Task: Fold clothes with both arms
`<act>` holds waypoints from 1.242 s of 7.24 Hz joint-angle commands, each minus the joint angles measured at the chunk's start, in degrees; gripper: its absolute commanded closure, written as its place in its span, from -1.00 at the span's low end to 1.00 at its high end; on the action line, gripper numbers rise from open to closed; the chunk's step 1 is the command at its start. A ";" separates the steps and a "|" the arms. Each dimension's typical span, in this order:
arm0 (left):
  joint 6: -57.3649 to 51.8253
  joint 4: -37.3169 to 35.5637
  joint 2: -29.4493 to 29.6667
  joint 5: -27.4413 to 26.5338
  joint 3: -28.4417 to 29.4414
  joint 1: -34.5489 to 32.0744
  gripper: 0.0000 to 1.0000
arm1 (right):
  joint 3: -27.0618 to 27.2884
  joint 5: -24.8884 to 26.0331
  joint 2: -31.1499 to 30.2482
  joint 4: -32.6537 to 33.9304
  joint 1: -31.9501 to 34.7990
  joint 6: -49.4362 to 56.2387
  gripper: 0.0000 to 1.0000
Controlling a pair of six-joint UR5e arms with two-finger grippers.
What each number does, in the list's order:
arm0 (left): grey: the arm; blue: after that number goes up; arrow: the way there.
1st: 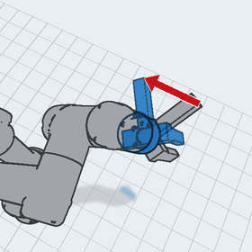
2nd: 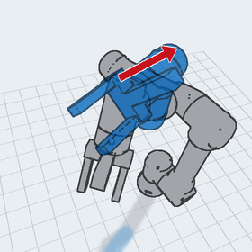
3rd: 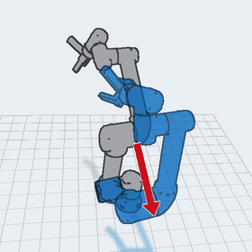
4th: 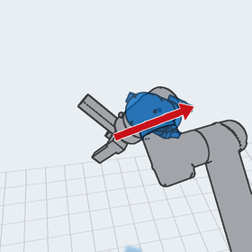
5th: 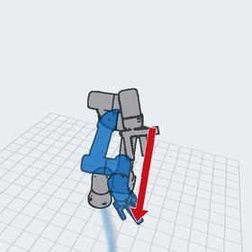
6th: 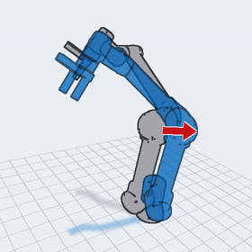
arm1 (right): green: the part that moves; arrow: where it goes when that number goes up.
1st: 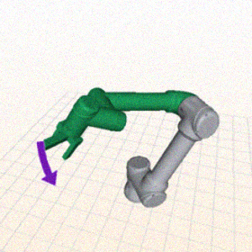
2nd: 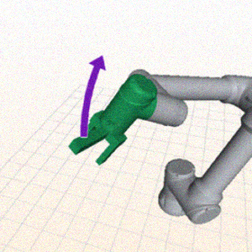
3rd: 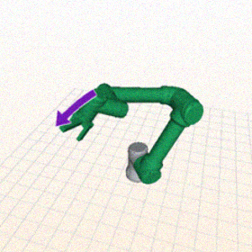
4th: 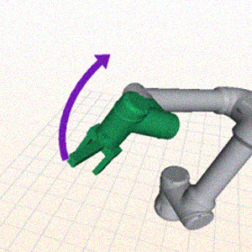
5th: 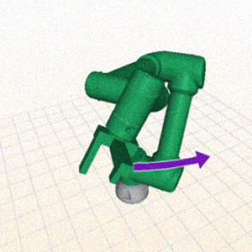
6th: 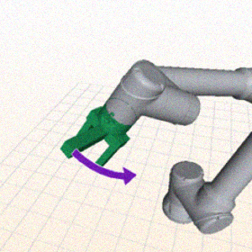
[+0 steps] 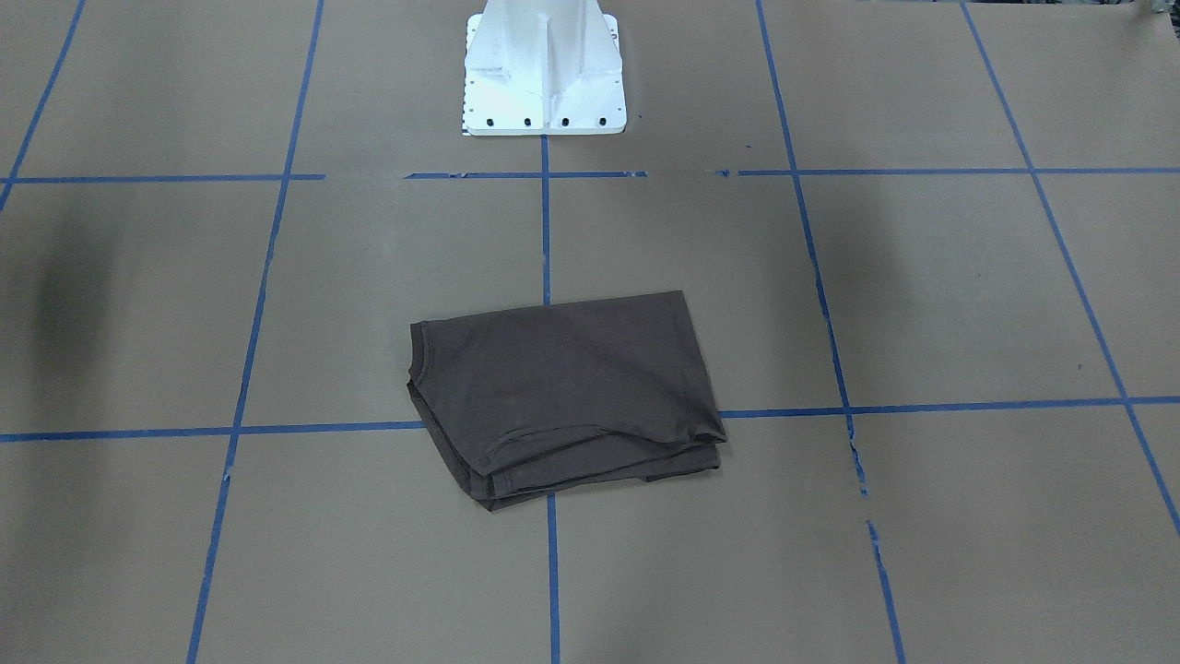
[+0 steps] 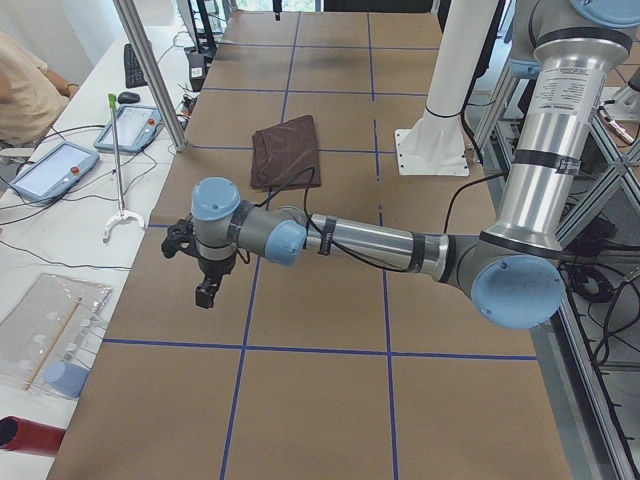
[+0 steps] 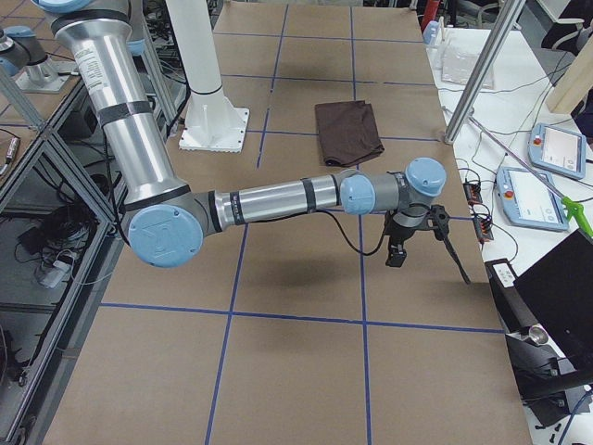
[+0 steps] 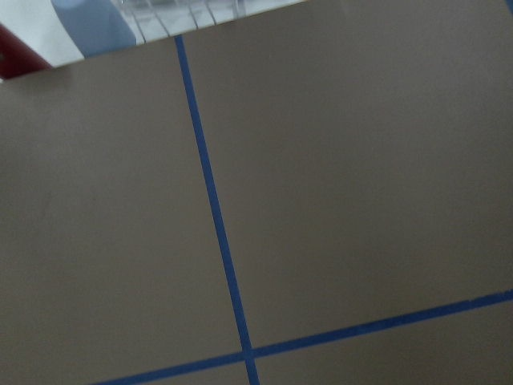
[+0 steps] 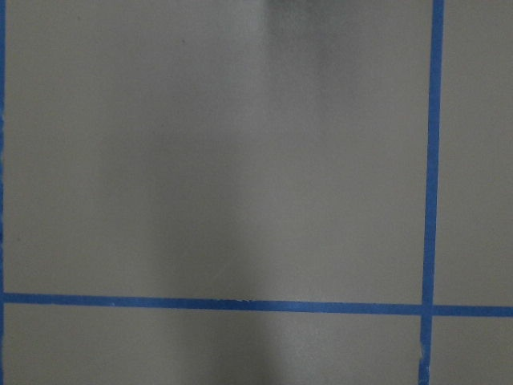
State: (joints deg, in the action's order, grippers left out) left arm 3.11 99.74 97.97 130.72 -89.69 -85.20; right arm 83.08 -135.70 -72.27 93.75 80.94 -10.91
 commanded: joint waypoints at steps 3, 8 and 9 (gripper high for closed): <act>-0.21 0.02 -9.54 2.25 -5.66 2.14 -1.00 | -0.11 0.17 -2.96 0.11 -0.25 1.33 -1.00; -0.12 -0.42 -9.37 1.55 -9.80 2.14 -1.00 | 0.23 -0.88 -3.67 0.02 -0.08 1.60 -1.00; -0.21 -0.34 -9.03 1.55 -9.10 2.23 -1.00 | -0.37 -0.54 -3.15 -0.06 -0.25 1.51 -1.00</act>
State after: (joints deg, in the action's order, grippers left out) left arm 2.98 99.40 88.70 132.37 -99.25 -83.04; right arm 82.92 -136.24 -75.75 93.71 80.81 -9.33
